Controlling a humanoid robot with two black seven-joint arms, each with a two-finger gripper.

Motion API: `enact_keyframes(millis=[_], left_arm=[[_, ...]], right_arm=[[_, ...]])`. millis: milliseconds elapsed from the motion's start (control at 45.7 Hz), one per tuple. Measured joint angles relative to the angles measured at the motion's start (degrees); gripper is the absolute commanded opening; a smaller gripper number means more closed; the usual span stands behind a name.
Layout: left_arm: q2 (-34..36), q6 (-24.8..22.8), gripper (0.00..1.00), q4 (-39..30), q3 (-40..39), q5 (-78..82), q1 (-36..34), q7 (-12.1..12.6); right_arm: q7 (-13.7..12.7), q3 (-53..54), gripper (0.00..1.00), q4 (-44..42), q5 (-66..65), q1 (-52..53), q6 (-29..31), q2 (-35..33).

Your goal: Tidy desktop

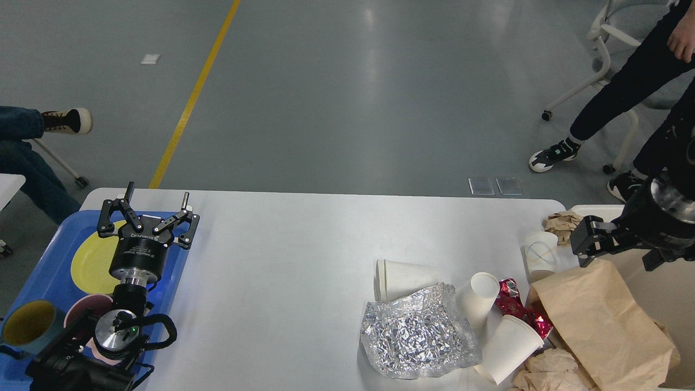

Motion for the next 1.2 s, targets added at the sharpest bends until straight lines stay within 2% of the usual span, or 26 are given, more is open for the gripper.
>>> enact_keyframes(millis=[109, 197, 263, 328, 394, 635, 788, 1007, 1204], left_arm=[[0.0, -0.1, 0.96, 0.0, 0.0, 0.0, 0.0, 0.0], [0.0, -0.1, 0.96, 0.0, 0.0, 0.0, 0.0, 0.0], [0.0, -0.1, 0.96, 0.0, 0.0, 0.0, 0.0, 0.0], [0.0, -0.1, 0.96, 0.0, 0.0, 0.0, 0.0, 0.0], [0.0, -0.1, 0.96, 0.0, 0.0, 0.0, 0.0, 0.0], [0.0, -0.1, 0.96, 0.0, 0.0, 0.0, 0.0, 0.0], [0.0, -0.1, 0.96, 0.0, 0.0, 0.0, 0.0, 0.0], [0.0, -0.1, 0.96, 0.0, 0.0, 0.0, 0.0, 0.0], [0.0, -0.1, 0.96, 0.0, 0.0, 0.0, 0.0, 0.0]], right_arm=[[4.6, -2.8, 0.86, -4.5, -1.4, -10.2, -9.8, 1.4], [10.4, -7.0, 0.86, -7.4, -3.7, -15.9, -17.2, 1.9], [15.4, -9.9, 0.86, -9.4, -5.9, -18.6, -21.3, 2.0], [19.3, -12.6, 0.86, -11.7, -7.6, -22.0, -24.2, 1.9], [21.4, -14.4, 0.86, -16.6, -8.6, -28.1, -26.9, 1.9], [23.3, -14.2, 0.86, -27.6, -8.9, -42.1, -31.8, 1.0], [25.0, -11.7, 0.86, -33.7, -8.6, -48.6, -33.0, -0.3], [29.8, -8.7, 0.86, -35.3, -8.7, -52.5, -33.2, -0.3], [30.4, -5.5, 0.86, -37.6, -8.4, -56.9, -33.6, 0.2]])
